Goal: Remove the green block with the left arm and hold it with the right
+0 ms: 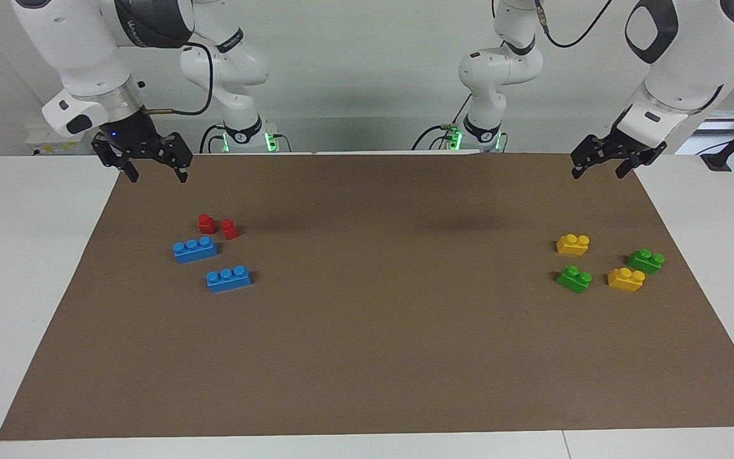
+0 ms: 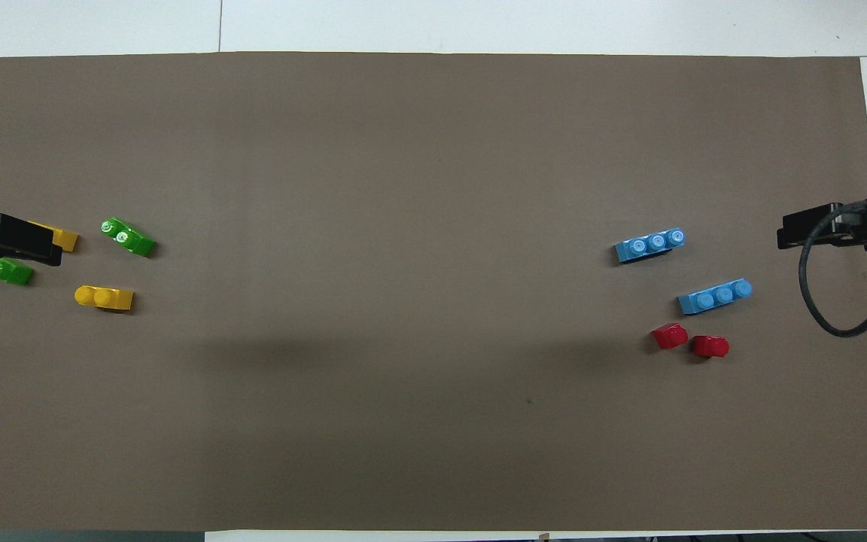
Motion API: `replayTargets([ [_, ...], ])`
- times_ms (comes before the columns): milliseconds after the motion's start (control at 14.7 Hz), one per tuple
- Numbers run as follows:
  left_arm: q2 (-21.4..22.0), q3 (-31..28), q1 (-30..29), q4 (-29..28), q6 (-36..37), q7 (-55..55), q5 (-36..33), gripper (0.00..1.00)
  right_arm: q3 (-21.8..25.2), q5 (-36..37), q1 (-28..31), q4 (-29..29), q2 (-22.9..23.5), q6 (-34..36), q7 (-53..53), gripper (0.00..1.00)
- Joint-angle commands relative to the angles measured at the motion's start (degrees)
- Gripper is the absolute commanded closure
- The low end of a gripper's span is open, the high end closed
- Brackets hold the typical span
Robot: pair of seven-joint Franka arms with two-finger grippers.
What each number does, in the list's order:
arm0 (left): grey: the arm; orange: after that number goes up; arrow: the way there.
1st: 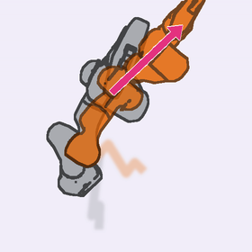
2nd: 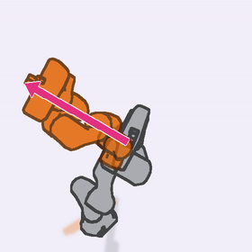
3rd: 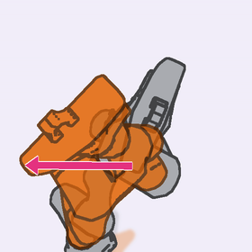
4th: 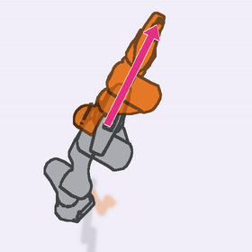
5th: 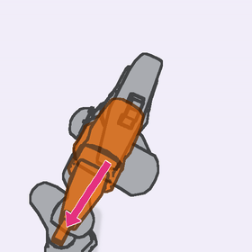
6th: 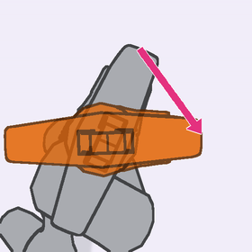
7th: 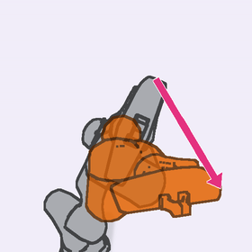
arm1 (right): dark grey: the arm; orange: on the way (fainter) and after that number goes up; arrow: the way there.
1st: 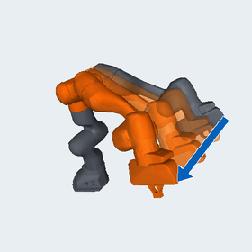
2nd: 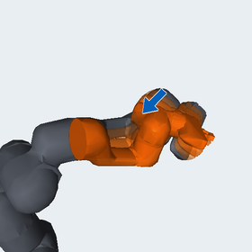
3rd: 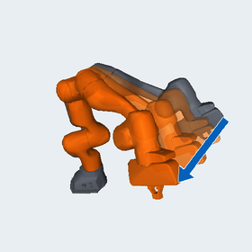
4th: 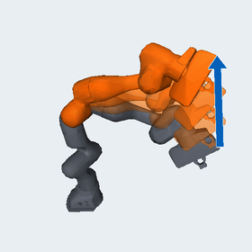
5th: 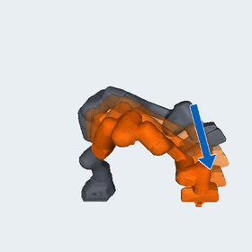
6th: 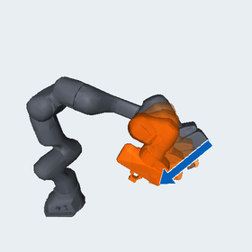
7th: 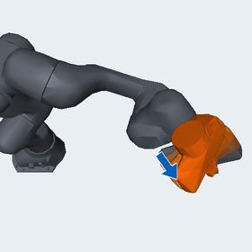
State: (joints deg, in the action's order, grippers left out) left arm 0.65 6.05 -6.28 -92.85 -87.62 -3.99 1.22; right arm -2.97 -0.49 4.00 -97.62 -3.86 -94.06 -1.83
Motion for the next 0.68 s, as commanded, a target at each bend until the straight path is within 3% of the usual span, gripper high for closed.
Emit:
replayTargets([
  [0,0.6,-0.3,0.0,0.2,0.3,-1.3,0.8,0.00,-0.2,1.1,0.6,0.9,0.6,0.2,1.2,0.00],
  [612,1.0,-0.3,0.1,0.1,0.5,-1.4,0.8,0.00,-0.2,2.2,0.5,0.9,0.6,0.3,1.0,0.00],
])
